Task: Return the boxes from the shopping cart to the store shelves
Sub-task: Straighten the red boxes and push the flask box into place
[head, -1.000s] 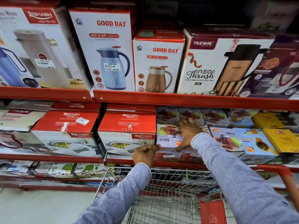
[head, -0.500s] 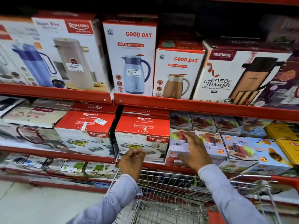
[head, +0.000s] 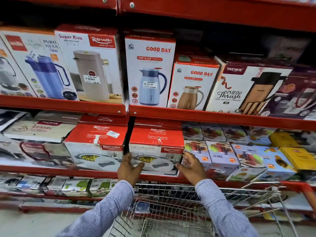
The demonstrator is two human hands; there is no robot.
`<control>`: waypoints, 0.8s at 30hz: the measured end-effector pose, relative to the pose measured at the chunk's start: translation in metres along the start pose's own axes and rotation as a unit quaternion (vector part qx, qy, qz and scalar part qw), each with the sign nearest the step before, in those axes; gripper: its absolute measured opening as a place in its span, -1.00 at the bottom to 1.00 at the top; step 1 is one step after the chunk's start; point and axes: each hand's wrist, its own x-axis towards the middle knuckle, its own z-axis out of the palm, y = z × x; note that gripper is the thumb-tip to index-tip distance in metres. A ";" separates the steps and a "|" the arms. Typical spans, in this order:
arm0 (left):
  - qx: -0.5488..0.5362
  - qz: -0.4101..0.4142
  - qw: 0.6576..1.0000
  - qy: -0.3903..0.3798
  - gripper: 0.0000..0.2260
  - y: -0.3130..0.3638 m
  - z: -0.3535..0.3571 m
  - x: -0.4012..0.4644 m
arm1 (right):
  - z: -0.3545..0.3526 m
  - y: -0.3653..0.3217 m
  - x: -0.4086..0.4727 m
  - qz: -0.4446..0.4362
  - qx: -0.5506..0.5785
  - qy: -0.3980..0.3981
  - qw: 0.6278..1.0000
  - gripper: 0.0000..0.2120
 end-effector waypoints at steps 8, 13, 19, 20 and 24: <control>0.028 0.010 0.999 -0.023 -0.26 -0.006 -0.008 0.008 | 0.004 0.001 0.002 0.011 -0.015 -0.002 1.000 -0.47; 0.072 0.008 0.996 -0.048 -0.25 -0.018 -0.005 0.023 | 0.004 0.007 0.007 0.024 -0.016 -0.011 1.000 -0.44; 0.044 0.004 0.997 -0.066 -0.14 -0.028 -0.003 0.030 | 0.006 0.011 0.007 0.041 -0.018 0.002 0.999 -0.44; 0.042 0.007 0.997 -0.071 -0.15 -0.024 -0.005 0.024 | 0.007 0.011 0.007 0.043 -0.019 0.005 0.999 -0.44; 0.055 0.011 0.996 -0.075 -0.18 -0.016 -0.008 0.013 | 0.009 0.011 0.004 0.044 -0.018 0.016 0.999 -0.45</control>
